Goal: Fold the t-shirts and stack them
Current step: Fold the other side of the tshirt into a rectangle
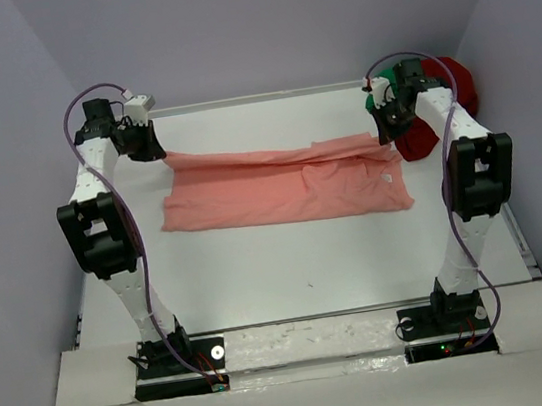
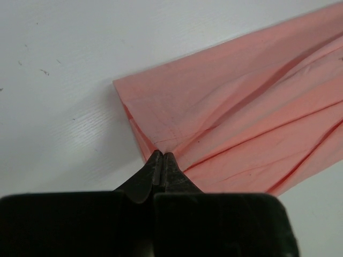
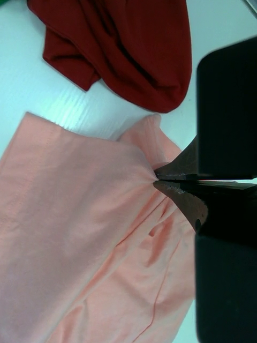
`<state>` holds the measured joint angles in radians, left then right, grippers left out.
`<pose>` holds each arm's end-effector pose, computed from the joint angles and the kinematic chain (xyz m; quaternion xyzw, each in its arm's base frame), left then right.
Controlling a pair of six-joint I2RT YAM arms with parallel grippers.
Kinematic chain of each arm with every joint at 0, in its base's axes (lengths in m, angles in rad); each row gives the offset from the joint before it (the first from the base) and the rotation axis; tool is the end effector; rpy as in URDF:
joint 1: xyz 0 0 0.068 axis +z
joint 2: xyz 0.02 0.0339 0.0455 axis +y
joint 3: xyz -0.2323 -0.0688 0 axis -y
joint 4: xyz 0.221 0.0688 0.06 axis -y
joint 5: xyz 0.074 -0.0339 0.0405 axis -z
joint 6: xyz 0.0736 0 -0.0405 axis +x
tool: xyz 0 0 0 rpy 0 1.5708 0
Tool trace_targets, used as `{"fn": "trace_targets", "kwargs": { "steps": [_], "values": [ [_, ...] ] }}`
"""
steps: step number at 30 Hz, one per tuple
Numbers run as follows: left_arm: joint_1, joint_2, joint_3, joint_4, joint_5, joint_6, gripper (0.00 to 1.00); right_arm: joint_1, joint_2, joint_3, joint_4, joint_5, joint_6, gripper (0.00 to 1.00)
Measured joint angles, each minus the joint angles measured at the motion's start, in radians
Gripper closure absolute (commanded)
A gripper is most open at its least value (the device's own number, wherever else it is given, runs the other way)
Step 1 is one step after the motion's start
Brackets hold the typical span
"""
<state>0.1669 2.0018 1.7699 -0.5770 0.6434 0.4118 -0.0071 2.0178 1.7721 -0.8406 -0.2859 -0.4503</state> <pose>0.4389 0.0292 0.2360 0.2242 0.8597 -0.1807 0.4218 0.4169 0.0178 0.1994 -0.2445 0.9299 0.0809 0.2626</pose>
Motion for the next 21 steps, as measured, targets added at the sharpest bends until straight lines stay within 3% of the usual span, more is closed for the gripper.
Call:
{"fn": "trace_targets", "kwargs": {
  "steps": [21],
  "values": [
    [0.014, -0.089, -0.129, -0.017, 0.011, 0.043, 1.0, 0.0, -0.055, -0.084, -0.05, 0.057, -0.038, 1.0]
  ]
}}
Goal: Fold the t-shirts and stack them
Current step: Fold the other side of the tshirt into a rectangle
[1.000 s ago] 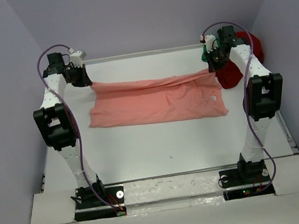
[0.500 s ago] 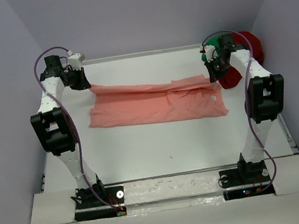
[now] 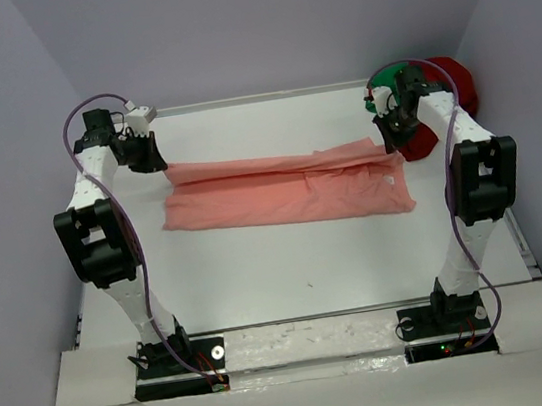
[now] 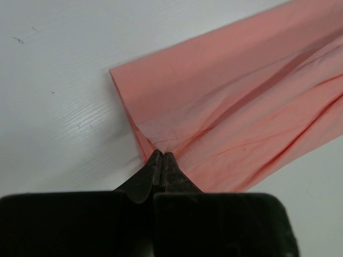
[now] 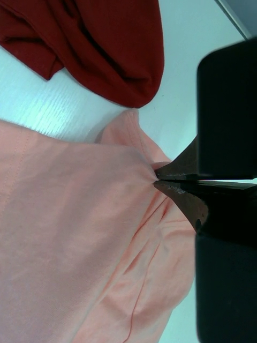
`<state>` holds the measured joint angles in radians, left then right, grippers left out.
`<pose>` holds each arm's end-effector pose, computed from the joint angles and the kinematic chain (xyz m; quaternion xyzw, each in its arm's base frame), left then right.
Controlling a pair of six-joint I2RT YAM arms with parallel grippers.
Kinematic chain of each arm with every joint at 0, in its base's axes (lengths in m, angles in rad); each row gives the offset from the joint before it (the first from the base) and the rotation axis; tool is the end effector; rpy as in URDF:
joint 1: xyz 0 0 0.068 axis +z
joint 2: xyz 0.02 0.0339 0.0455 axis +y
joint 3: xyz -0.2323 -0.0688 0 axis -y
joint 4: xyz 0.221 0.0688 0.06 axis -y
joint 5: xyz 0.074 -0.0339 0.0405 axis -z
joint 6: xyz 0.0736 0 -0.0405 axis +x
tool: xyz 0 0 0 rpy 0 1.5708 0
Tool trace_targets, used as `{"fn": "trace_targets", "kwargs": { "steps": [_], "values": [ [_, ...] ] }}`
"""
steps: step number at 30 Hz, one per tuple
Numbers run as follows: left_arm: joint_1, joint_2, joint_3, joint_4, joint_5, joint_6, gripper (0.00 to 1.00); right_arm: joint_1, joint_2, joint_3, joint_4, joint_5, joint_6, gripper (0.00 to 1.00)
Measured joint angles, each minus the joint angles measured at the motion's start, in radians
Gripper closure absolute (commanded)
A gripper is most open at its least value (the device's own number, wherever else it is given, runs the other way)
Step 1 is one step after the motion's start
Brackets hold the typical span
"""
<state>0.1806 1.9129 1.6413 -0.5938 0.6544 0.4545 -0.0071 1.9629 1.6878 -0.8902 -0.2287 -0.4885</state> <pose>0.4141 0.0301 0.2301 0.2313 0.8652 -0.1844 0.4049 0.3953 0.0139 0.1920 -0.2543 0.9396 0.0593 0.2213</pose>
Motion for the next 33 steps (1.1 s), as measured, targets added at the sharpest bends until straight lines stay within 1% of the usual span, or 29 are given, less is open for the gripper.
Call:
{"fn": "trace_targets", "kwargs": {
  "steps": [8, 14, 22, 33],
  "values": [
    [0.002, -0.007, -0.046, -0.002, -0.001, 0.01, 1.0, 0.0, 0.0, -0.021, -0.002, 0.092, -0.001, 1.0],
    [0.004, -0.008, -0.066, -0.002, -0.008, 0.017, 1.0, 0.0, 0.0, -0.025, -0.026, 0.096, -0.001, 1.0],
    [0.004, -0.047, -0.179, 0.042, -0.057, 0.007, 1.0, 0.0, 0.003, -0.043, -0.091, 0.042, -0.005, 1.0],
    [0.004, -0.061, -0.247, 0.089, -0.108, 0.002, 1.0, 0.0, 0.062, -0.043, -0.167, -0.028, -0.026, 1.0]
  ]
}}
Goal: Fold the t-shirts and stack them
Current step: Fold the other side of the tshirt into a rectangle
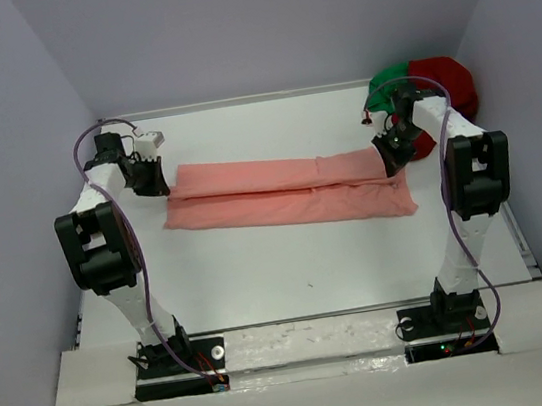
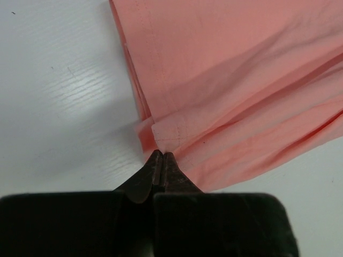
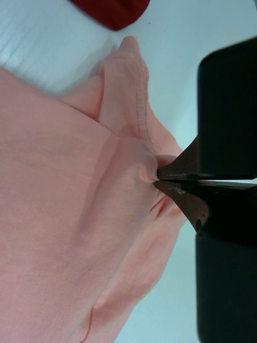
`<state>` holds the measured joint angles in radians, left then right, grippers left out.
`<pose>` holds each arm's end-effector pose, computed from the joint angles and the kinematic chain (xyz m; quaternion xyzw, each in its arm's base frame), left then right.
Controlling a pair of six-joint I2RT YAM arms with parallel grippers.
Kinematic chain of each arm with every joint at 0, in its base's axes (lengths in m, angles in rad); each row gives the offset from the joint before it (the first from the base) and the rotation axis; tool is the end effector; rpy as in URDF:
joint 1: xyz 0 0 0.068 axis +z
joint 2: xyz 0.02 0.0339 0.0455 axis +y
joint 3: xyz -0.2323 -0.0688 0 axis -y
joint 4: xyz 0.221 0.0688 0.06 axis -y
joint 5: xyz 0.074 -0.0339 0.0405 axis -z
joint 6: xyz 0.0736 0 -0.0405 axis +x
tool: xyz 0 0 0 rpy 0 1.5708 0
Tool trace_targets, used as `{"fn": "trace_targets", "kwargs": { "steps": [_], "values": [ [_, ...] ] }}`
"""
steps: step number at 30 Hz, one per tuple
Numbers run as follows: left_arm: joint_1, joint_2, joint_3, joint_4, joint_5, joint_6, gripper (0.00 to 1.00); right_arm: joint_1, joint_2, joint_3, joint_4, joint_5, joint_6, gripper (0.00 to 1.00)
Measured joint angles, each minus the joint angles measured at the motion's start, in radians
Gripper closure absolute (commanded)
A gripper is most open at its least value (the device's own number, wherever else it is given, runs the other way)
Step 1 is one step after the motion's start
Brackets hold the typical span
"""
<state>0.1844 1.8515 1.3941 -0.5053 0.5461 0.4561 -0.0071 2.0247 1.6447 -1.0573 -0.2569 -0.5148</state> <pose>0.3878 0.0334 0.1806 0.2044 0.8994 -0.1535 0.3546 0.3688 0.0161 0.1521 -0.2568 0.9557 0.1064 0.0969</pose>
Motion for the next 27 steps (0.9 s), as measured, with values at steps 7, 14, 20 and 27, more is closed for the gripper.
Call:
{"fn": "trace_targets", "kwargs": {
  "steps": [7, 14, 20, 27],
  "values": [
    [-0.012, 0.0, -0.049, 0.008, -0.014, -0.001, 1.0, 0.0, 0.008, 0.0, -0.035, -0.021, -0.014, 1.0],
    [-0.048, 0.0, -0.068, 0.028, -0.082, -0.009, 1.0, 0.0, 0.03, 0.0, -0.077, -0.029, -0.034, 1.0],
    [-0.096, 0.0, -0.076, 0.043, -0.154, -0.021, 0.93, 0.0, 0.04, 0.0, -0.096, -0.027, -0.043, 0.94],
    [-0.134, 0.001, -0.076, 0.043, -0.269, -0.04, 0.52, -0.001, 0.062, 0.001, -0.11, -0.014, -0.05, 0.45]
  ]
}}
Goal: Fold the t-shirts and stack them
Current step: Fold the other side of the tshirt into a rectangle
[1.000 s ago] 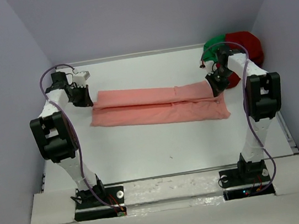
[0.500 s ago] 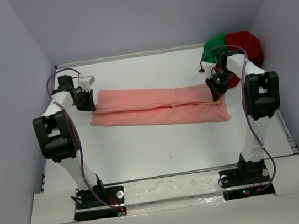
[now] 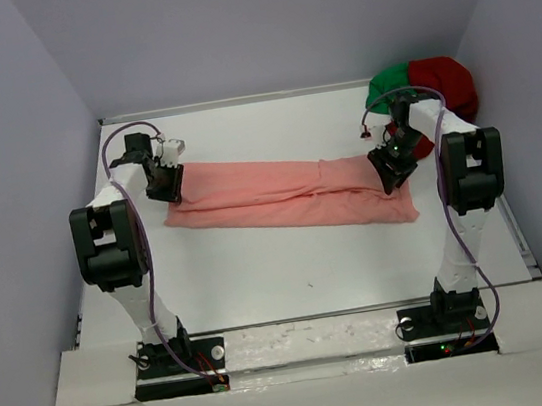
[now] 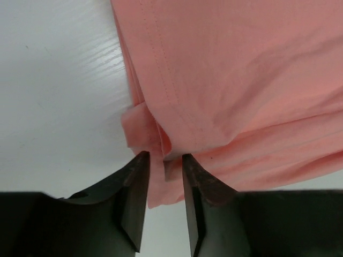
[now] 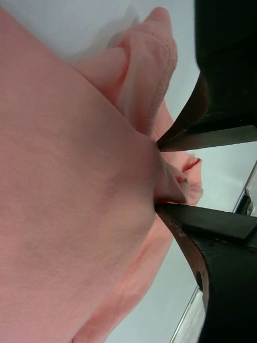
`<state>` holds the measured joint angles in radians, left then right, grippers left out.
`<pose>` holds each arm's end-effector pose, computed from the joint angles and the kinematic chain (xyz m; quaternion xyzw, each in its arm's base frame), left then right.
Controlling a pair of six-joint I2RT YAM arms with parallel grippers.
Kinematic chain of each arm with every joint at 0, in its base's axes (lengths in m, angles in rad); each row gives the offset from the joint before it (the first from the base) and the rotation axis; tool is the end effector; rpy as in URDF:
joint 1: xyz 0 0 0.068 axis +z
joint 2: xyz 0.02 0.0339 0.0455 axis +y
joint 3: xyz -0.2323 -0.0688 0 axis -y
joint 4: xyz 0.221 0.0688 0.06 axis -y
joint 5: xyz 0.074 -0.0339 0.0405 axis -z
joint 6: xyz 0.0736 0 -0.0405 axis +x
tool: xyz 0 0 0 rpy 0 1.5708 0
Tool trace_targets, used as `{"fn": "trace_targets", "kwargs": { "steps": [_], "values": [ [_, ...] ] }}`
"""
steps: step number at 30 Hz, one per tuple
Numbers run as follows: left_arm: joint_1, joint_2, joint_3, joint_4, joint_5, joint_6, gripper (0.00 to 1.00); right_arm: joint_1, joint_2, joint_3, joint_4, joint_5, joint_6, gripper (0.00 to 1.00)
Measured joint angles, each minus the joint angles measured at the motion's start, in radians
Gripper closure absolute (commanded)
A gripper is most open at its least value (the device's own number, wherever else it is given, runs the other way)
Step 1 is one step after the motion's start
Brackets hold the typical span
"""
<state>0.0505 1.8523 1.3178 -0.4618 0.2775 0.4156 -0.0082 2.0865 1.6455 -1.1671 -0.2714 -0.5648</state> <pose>0.3845 -0.0008 0.1542 0.2110 0.9269 -0.0643 0.3036 0.3548 0.0168 0.1307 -0.2697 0.9532 0.1350 0.0205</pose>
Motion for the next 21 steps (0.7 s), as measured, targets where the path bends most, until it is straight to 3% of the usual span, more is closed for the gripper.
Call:
{"fn": "trace_targets", "kwargs": {
  "steps": [2, 3, 6, 9, 17, 21],
  "values": [
    [-0.007, 0.0, 0.0, 0.0, -0.023, -0.002, 0.43, -0.001, 0.002, 0.0, -0.008, 0.006, -0.003, 0.37],
    [-0.01, 0.0, 0.0, 0.0, -0.031, -0.002, 0.32, -0.002, 0.002, 0.002, -0.012, 0.01, -0.004, 0.35],
    [-0.012, 0.0, 0.007, -0.006, -0.063, -0.003, 0.11, -0.005, 0.002, 0.016, -0.025, 0.019, -0.006, 0.29],
    [-0.012, 0.0, 0.032, -0.023, -0.101, -0.002, 0.02, -0.005, 0.002, 0.05, -0.039, 0.032, -0.008, 0.24],
    [-0.012, -0.012, 0.217, -0.092, -0.243, 0.028, 0.01, -0.005, -0.002, 0.222, -0.087, 0.054, -0.008, 0.18],
    [-0.011, -0.053, 0.274, -0.109, -0.22, 0.044, 0.01, -0.005, -0.028, 0.264, -0.087, 0.05, -0.006, 0.17]
  ]
}}
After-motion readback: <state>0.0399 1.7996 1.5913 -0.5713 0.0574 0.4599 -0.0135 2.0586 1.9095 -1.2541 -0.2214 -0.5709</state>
